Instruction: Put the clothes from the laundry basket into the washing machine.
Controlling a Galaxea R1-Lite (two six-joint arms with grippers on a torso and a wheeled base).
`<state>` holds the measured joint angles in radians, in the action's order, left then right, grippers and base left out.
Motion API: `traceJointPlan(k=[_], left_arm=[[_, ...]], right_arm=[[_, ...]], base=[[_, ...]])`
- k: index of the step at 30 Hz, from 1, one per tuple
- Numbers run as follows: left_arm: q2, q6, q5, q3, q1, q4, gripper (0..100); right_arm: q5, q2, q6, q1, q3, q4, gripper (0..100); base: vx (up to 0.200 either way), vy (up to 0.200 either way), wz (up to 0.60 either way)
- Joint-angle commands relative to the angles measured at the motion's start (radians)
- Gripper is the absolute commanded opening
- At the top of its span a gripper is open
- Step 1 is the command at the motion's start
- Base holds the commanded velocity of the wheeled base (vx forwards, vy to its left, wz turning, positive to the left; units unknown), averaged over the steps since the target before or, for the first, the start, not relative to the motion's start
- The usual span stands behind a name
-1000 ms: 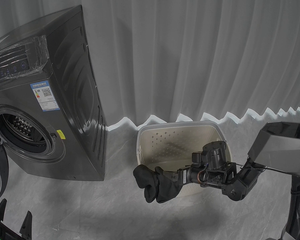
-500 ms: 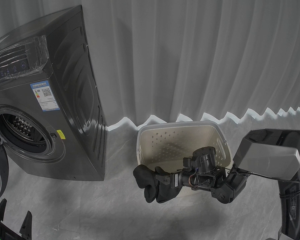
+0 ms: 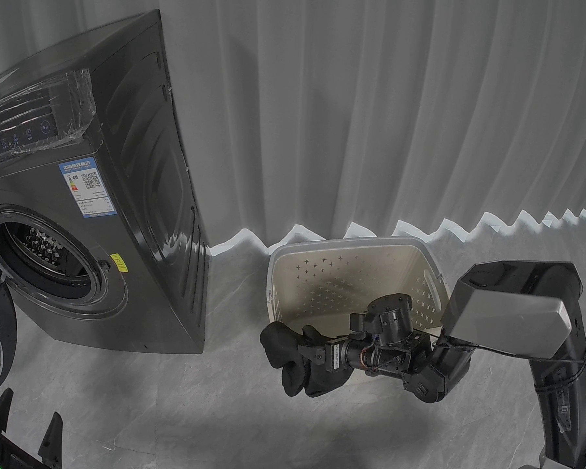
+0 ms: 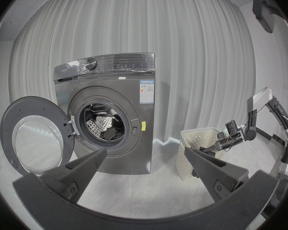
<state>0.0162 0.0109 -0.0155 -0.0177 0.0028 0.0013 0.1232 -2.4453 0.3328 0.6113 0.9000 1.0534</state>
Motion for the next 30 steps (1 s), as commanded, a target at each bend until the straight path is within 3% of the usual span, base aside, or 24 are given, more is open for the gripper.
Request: traceJointPlan(k=[1, 9, 13, 23, 30], left_arm=[[-0.016, 0.0, -0.001, 0.018, 0.0, 0.0, 100], [-0.016, 0.001, -0.001, 0.018, 0.0, 0.0, 100], [-0.016, 0.003, -0.001, 0.018, 0.0, -0.001, 100], [-0.016, 0.003, -0.001, 0.018, 0.0, -0.001, 100], [-0.016, 0.001, -0.001, 0.018, 0.0, -0.001, 100]], right_arm=[[0.001, 0.002, 0.0, 0.001, 0.004, -0.004, 0], [0.001, 0.057, 0.003, 0.001, -0.01, -0.015, 0], [0.001, 0.126, 0.028, 0.001, -0.038, -0.009, 0], [-0.016, 0.402, 0.035, -0.01, -0.141, -0.004, 0], [-0.099, 0.562, 0.011, -0.001, -0.171, 0.0, 0]], base=[[0.0, 0.0, 0.0], [0.0, 0.0, 0.0], [0.0, 0.0, 0.0], [0.0, 0.0, 0.0], [0.0, 0.0, 0.0]])
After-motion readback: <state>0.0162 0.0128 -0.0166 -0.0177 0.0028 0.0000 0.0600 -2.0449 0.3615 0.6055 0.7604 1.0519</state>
